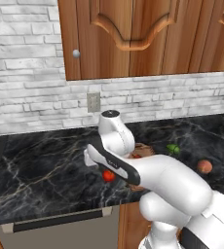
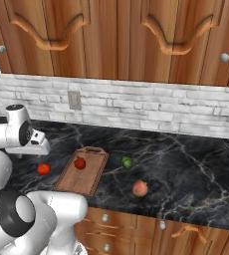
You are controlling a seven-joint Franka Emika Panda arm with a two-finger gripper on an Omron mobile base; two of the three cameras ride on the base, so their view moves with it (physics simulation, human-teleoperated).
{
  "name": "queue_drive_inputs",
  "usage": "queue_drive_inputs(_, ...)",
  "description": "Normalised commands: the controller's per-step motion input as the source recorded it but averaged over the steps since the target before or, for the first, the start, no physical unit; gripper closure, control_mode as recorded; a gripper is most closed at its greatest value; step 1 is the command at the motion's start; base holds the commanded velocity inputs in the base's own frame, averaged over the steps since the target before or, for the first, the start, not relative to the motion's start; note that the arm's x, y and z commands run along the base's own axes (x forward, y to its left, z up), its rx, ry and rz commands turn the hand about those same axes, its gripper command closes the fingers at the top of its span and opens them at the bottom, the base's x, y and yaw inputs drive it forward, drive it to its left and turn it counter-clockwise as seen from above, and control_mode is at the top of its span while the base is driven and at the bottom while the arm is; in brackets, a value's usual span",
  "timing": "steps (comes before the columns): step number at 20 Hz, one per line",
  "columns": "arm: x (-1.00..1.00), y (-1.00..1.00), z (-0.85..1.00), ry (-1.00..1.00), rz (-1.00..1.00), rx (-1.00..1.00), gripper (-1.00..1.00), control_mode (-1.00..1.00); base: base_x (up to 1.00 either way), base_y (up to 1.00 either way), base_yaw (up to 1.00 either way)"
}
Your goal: Place the avocado, onion, tomato, and bell pepper on the cutting board.
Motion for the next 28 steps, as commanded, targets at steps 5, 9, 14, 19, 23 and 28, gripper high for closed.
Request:
queue_drive_inputs(5,0.25,0.07,-0.05,0.0,0.0,0.0,-1.0,-1.0,0.0,0.0,0.0)
queue_drive_inputs(9,0.26,0.0,-0.08,0.0,0.0,0.0,-1.0,-1.0,0.0,0.0,0.0)
queue_drive_inputs(14,0.2,0.0,-0.15,0.02,0.0,0.0,-1.0,-1.0,0.0,0.0,0.0)
queue_drive_inputs(19,0.05,0.0,-0.19,0.01,0.0,0.0,-1.0,-1.0,0.0,0.0,0.0)
queue_drive_inputs(23,0.0,-0.06,-0.19,0.0,0.0,0.0,-1.0,-1.0,0.0,0.0,0.0)
queue_drive_inputs(28,0.0,-0.2,-0.18,0.0,0.0,0.0,-1.0,-1.0,0.0,0.0,0.0)
